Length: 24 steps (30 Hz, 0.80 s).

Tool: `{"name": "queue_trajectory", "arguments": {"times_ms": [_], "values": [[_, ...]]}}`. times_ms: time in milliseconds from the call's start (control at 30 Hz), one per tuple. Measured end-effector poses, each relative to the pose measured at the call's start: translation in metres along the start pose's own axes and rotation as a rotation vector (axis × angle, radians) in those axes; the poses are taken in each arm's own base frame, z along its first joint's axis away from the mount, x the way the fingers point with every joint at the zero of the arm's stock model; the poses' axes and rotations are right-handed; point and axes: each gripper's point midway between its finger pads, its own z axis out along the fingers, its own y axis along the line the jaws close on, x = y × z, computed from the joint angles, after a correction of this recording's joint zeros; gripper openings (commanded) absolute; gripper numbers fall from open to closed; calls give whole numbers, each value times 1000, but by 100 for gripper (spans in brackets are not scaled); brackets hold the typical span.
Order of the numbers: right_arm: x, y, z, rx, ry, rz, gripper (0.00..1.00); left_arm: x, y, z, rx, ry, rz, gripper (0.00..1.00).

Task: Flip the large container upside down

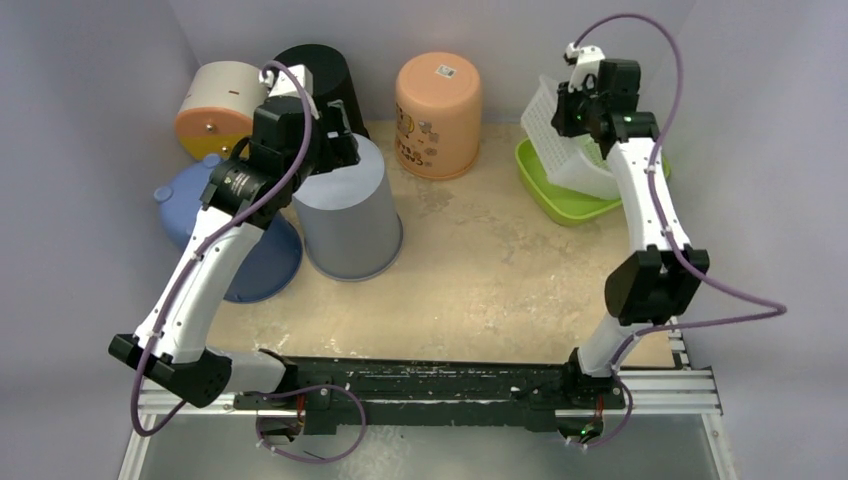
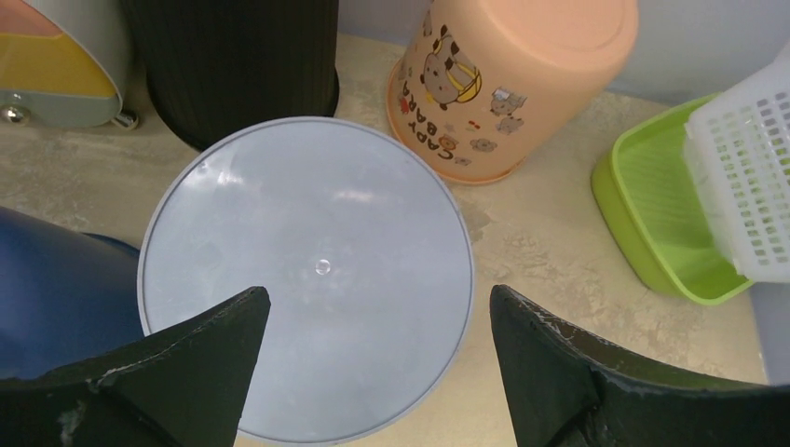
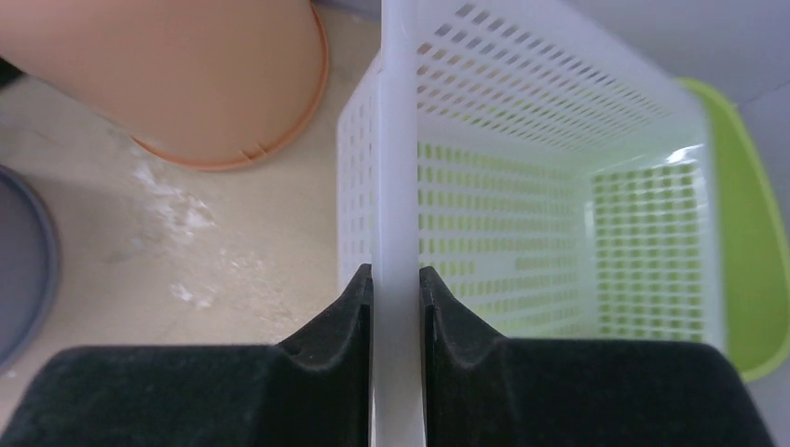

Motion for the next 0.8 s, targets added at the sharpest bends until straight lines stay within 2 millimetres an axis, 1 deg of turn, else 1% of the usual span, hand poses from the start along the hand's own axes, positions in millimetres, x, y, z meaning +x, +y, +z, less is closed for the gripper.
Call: {"name": "queue_trajectory", "arguments": {"times_ms": [67,100,133,167,233,300,367,500,600,667,700,733,800], "values": [[-22,5,-27,2,-53,11,0,-7,-2,-6,7,-13,-4,85],[-34,11,-44,-3,-84,20,0,-13,-3,-10,11,-22,-8,85],[-36,14,-50,-10,-89,33,0,-18,-4,-13,16,-31,-11,85],[-47,20,-70,-20,-125,39,0,-21,-4,-17,19,-39,-12,85],[-57,34,-98,-61,-165,75,0,-30,-6,-24,27,-56,-16,85],[-66,49,-123,-115,-202,116,0,-38,-7,-31,34,-70,-17,85],[-72,62,-144,-162,-241,161,0,-43,-7,-36,39,-81,-18,85],[-76,90,-188,-280,-329,294,0,-54,-9,-46,51,-105,-26,85],[-76,111,-218,-384,-396,414,0,-58,-10,-49,60,-115,-31,85],[-75,124,-232,-459,-434,488,0,-58,-11,-50,64,-113,-31,85],[-73,129,-236,-492,-445,519,0,-57,-11,-50,66,-111,-31,85],[-69,135,-240,-529,-455,560,0,-57,-12,-50,69,-109,-30,85],[-56,144,-239,-583,-459,639,0,-56,-13,-50,75,-105,-30,85]]}}
